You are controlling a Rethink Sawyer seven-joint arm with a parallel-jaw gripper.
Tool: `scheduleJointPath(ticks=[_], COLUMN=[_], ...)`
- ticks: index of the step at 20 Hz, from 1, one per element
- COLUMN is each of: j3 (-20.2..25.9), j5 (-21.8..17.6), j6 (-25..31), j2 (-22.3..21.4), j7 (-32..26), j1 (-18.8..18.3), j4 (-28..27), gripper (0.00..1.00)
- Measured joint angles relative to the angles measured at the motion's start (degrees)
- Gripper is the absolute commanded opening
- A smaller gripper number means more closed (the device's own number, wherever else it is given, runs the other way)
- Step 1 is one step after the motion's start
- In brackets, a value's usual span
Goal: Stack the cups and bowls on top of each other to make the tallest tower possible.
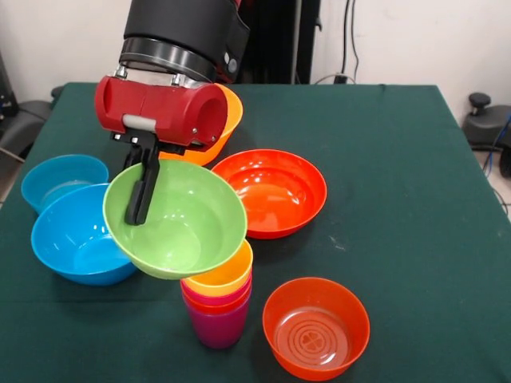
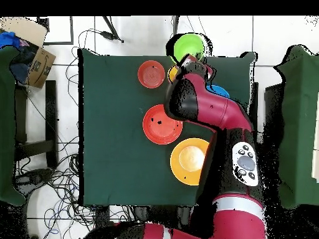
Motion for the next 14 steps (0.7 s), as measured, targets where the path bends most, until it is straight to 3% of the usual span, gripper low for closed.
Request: scheduleJointPath(ticks=[7, 14], j3=[4.8, 5.4], j5=[-3.1, -4.8], j6=[2.8, 9.5], j2=[-2.1, -6.3], j7=[0.0, 0.0], j1=[-5.6, -8.7], j4=[0.1, 0.1], gripper=[0.0, 0.0])
